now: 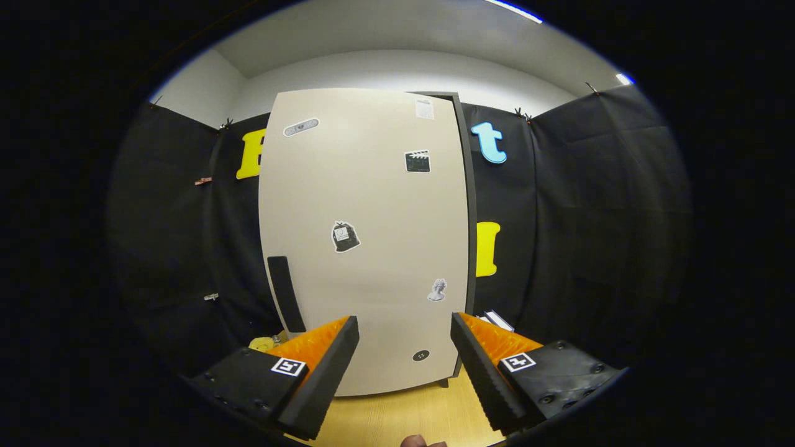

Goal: Open the shoe cabinet door, grab the shoes and put them into the shoe cabinet, then close the shoe cabinet door.

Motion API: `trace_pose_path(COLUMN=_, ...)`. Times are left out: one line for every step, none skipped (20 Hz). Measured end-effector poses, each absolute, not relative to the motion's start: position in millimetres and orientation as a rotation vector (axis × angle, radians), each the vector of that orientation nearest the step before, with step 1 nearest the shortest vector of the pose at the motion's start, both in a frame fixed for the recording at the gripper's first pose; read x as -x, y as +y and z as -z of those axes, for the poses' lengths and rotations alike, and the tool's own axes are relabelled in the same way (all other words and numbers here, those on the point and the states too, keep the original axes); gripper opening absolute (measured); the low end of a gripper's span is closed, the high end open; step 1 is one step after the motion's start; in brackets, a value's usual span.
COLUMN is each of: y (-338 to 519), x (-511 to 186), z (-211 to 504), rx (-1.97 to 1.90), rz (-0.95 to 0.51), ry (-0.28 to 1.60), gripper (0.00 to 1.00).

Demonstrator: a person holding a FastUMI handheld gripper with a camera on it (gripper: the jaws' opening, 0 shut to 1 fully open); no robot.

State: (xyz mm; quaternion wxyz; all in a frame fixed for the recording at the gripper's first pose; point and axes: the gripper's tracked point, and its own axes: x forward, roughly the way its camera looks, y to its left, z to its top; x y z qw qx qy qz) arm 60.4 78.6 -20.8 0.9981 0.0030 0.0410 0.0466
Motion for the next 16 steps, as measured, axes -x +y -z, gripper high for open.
trace_pose_path(y=78.4, x=-59.1, z=20.5, rx=-0.001, rz=-0.092, ry=0.079, gripper=0.98)
trace_pose_path(y=77.9, x=-59.6, z=20.0, rx=0.004, rz=-0.091, ry=0.077, gripper=0.98)
trace_pose_path(y=77.3, x=-58.8, z=19.9, rx=0.009, rz=-0.090, ry=0.075, gripper=0.98)
trace_pose_path(y=78.3, x=-59.3, z=20.2, rx=0.010, rz=-0.092, ry=0.075, gripper=0.98)
trace_pose_path(y=78.7, x=-59.3, z=20.0, rx=0.011, rz=-0.092, ry=0.074, gripper=0.98)
trace_pose_path(y=79.1, x=-60.3, z=19.3, rx=0.012, rz=-0.093, ry=0.073, gripper=0.98)
trace_pose_path(y=79.4, x=-60.7, z=19.0, rx=0.014, rz=-0.093, ry=0.071, gripper=0.98)
trace_pose_path(y=78.9, x=-60.3, z=18.6, rx=0.017, rz=-0.093, ry=0.070, gripper=0.98)
trace_pose_path(y=79.1, x=-60.5, z=18.3, rx=0.015, rz=-0.093, ry=0.068, gripper=0.98)
trace_pose_path(y=79.5, x=-60.2, z=18.1, rx=0.011, rz=-0.094, ry=0.066, gripper=0.98)
trace_pose_path(y=79.7, x=-59.9, z=17.5, rx=0.009, rz=-0.093, ry=0.065, gripper=0.98)
trace_pose_path(y=79.8, x=-59.9, z=16.6, rx=0.009, rz=-0.093, ry=0.064, gripper=0.98)
trace_pose_path(y=79.6, x=-61.2, z=16.7, rx=0.011, rz=-0.093, ry=0.064, gripper=0.98)
trace_pose_path(y=79.0, x=-61.9, z=16.9, rx=0.011, rz=-0.092, ry=0.063, gripper=0.98)
trace_pose_path(y=79.4, x=-61.1, z=16.5, rx=0.011, rz=-0.093, ry=0.064, gripper=0.98)
trace_pose_path(y=79.0, x=-61.3, z=16.3, rx=0.009, rz=-0.093, ry=0.063, gripper=0.98)
